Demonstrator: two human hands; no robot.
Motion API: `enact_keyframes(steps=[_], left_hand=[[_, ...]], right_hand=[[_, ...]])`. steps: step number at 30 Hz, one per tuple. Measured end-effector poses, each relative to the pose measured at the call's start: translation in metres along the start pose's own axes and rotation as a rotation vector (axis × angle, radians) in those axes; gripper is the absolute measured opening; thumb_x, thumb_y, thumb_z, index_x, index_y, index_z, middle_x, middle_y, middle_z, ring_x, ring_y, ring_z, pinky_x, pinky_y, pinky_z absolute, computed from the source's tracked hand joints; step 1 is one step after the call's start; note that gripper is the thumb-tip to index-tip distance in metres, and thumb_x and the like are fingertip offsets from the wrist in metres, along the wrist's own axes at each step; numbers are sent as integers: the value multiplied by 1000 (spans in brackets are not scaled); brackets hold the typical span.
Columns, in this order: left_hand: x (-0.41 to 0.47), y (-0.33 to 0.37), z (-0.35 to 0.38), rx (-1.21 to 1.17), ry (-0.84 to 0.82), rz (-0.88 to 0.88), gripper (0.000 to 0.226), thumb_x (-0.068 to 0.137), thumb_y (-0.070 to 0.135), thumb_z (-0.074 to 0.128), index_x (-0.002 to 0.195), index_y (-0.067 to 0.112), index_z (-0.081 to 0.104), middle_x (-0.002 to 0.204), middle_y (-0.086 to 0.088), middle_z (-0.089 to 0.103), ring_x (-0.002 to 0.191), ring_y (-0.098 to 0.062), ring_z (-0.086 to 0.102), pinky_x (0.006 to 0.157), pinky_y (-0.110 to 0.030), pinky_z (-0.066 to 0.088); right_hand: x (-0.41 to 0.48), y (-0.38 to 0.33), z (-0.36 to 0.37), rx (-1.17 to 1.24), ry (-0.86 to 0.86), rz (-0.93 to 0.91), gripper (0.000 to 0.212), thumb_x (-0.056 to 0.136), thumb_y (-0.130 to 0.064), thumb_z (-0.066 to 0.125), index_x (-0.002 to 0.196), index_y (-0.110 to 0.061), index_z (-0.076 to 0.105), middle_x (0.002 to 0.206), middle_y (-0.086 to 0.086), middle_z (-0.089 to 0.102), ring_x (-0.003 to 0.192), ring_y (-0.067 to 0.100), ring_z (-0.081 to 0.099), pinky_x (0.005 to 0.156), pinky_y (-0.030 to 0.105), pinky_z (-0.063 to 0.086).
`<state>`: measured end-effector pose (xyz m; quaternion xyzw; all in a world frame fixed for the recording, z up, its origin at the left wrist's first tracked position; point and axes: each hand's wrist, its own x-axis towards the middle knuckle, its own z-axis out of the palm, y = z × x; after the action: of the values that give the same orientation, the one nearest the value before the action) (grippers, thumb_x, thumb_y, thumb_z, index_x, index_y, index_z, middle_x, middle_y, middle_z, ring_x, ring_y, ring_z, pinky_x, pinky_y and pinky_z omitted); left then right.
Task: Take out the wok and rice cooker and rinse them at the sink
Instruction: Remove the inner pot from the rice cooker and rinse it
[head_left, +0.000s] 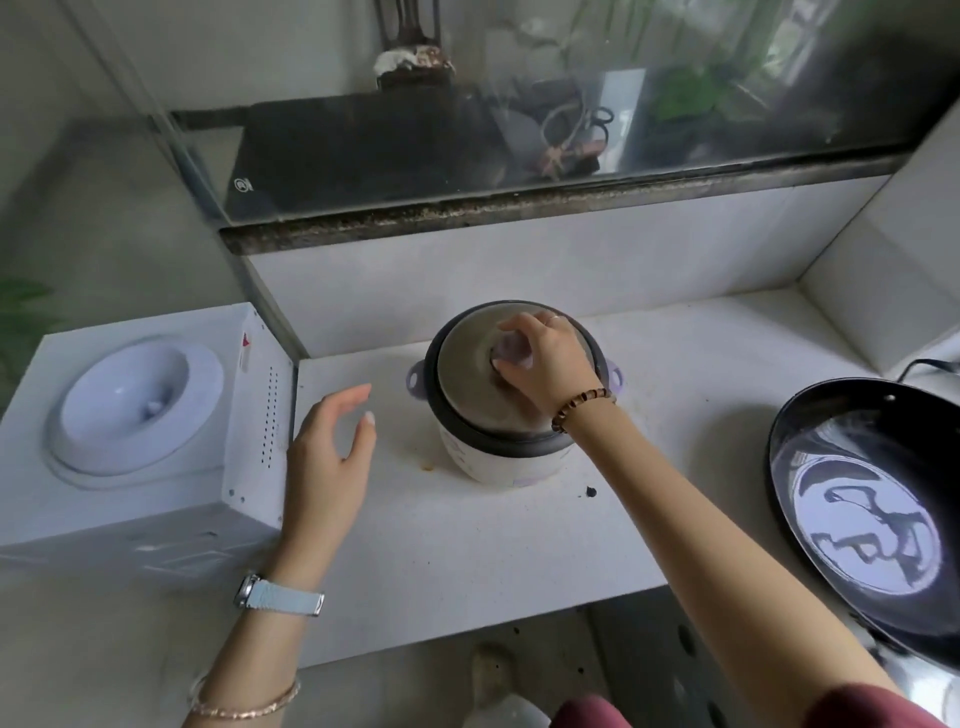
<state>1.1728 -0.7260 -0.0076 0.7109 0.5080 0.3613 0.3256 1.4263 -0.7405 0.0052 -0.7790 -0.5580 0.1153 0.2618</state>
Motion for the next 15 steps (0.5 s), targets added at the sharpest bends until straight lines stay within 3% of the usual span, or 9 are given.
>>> enact_keyframes(steps=[5,10,15], left_hand=[[4,-5,1,1,14,-7,27,95,13,55,121,16,62,123,9,63,116,-5,55,94,0,31],[-1,-7,-4,-18,49,-15,26,95,10,55,119,15,62,122,9,63,115,-7,56,92,2,31],[-16,-17,-17,-17,54,-32,27,95,11,55,120,18,62,121,11,62,116,-4,55,94,-1,32]], right_hand=[[7,3,0,-14,12,-25,36,78,-20,70,112,-13,65,105,15,62,103,33,54,90,34,42],[8,2,-3,-7,-18,-11,39,77,-22,72,114,-16,63,108,11,63,105,27,54,89,26,40],[-2,-8,-2,-29,50,14,36,80,-21,69,115,-16,61,106,11,63,104,28,54,88,32,44]])
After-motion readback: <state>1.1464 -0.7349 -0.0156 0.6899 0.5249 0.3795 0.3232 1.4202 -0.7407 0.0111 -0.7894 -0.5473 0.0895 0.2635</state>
